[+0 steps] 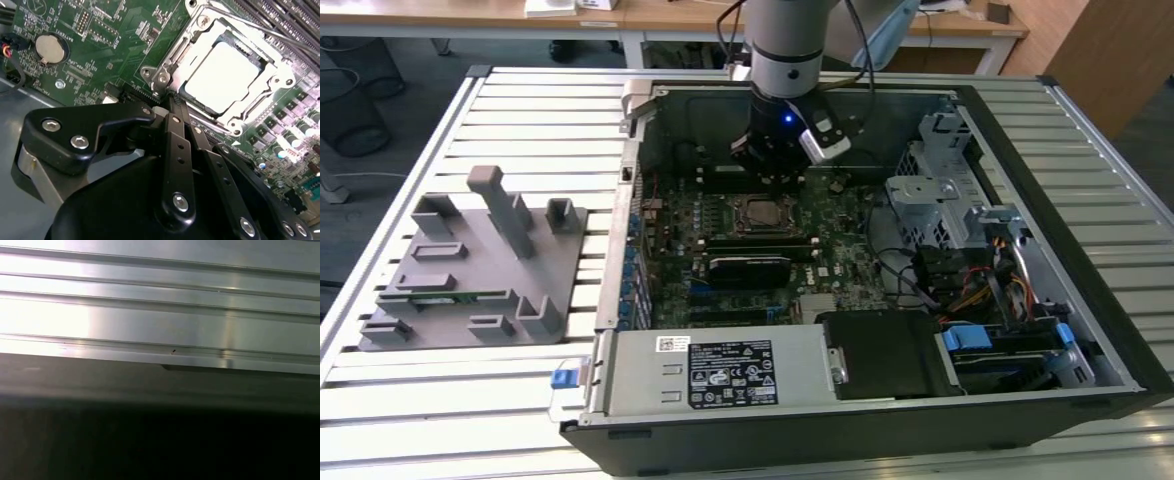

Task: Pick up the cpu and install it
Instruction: 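Install the first cpu locking lever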

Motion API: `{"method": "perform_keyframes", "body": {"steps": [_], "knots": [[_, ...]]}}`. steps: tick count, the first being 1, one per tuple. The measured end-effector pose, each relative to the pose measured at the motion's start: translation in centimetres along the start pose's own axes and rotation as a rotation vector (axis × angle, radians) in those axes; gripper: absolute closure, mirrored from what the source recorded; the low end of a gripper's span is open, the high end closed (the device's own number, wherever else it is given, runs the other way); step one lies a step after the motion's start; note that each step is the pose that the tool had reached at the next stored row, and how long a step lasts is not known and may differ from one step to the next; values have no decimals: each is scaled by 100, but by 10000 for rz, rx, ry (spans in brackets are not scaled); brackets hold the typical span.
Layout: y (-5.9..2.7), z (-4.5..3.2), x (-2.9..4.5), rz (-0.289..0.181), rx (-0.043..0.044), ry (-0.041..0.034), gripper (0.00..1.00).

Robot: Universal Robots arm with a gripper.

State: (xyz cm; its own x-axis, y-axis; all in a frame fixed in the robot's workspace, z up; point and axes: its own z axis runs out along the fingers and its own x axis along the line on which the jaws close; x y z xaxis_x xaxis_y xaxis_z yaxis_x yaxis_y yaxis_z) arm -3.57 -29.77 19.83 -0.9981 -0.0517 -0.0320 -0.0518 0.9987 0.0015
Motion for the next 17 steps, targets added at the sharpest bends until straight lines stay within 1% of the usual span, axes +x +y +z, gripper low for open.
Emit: {"method": "perform_keyframes", "body": {"steps": [1,6,7,8,10,11,14,17], "knots": [[0,9,0,-1,18,-1,89],[0,32,0,1,19,-1,89],[0,32,0,1,1,-1,89],[0,33,0,2,-56,-6,89],[2,35,-1,6,-206,-15,89],[2,35,-1,8,-250,-17,89],[5,21,-3,11,-271,-27,89],[2,-27,-3,9,-255,-17,89]]}}
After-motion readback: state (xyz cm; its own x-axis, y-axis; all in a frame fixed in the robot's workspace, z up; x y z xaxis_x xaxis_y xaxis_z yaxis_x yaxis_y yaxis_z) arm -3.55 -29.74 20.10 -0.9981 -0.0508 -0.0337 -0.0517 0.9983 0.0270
